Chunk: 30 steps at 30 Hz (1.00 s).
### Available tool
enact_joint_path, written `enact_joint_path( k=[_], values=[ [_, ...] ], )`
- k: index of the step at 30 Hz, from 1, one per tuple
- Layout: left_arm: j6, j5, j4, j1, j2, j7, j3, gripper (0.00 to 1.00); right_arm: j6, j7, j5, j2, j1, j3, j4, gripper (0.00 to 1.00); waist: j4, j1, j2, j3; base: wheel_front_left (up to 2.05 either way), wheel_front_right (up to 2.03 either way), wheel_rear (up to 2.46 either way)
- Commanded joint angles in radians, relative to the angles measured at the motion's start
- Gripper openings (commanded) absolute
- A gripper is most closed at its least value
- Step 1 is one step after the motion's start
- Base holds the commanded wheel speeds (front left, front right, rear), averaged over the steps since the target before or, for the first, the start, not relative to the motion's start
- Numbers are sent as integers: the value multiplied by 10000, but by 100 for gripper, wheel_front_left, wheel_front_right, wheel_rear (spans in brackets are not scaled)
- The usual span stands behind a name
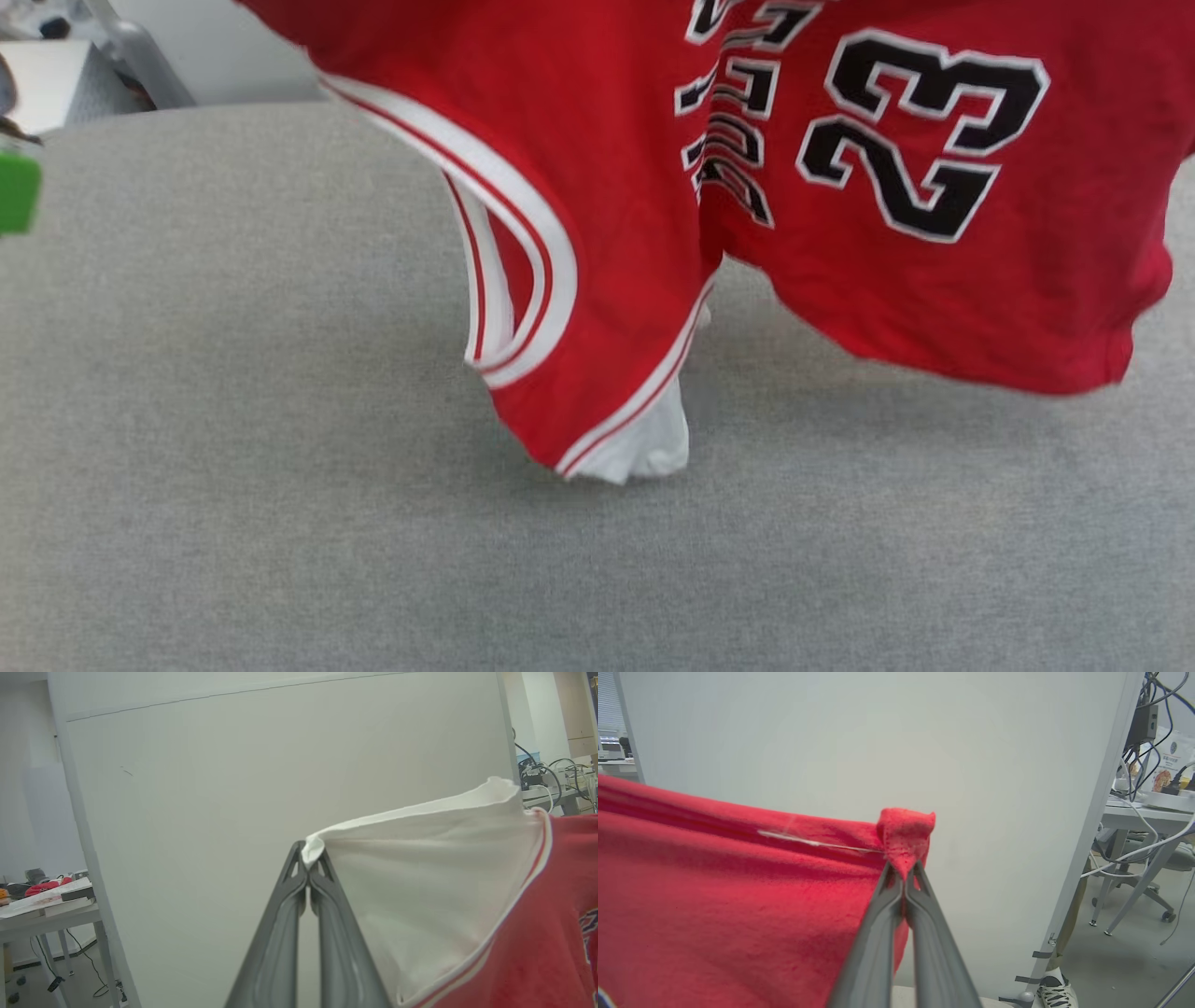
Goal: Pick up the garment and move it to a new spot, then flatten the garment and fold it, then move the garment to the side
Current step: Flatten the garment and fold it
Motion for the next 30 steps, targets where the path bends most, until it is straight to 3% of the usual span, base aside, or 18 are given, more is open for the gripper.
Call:
enact_joint_path(
  k=[1,7,12,17,22,30],
  values=[
    [-91,-2,251,-441,250,98,105,0,-23,-177,-206,-127,-254,-25,254,0,-41,0,-1,864,0,0,0],
    [-828,28,1262,-2360,649,245,0,0,-23,-791,-555,-243,-1566,249,1120,0,-61,0,-1,2144,0,0,0],
    [-1563,416,2538,-4432,641,142,-528,0,-23,-1340,-929,-227,-3171,723,2160,0,-78,0,-1,3128,0,0,0],
    [-2146,1106,4205,-6648,328,-165,-1204,0,-23,-1996,-1557,29,-5065,1382,3629,0,-148,0,-1,3980,0,0,0],
    [-2454,1912,6101,-8811,-159,-824,-1866,0,-23,-2641,-2294,502,-6923,1843,5199,0,-258,0,-1,4664,0,0,0],
    [-2639,3244,9511,-11929,-961,-2953,-2688,0,-23,-4225,-3731,1455,-9773,2023,7810,0,-341,0,-1,5442,0,0,0]
  ],
)
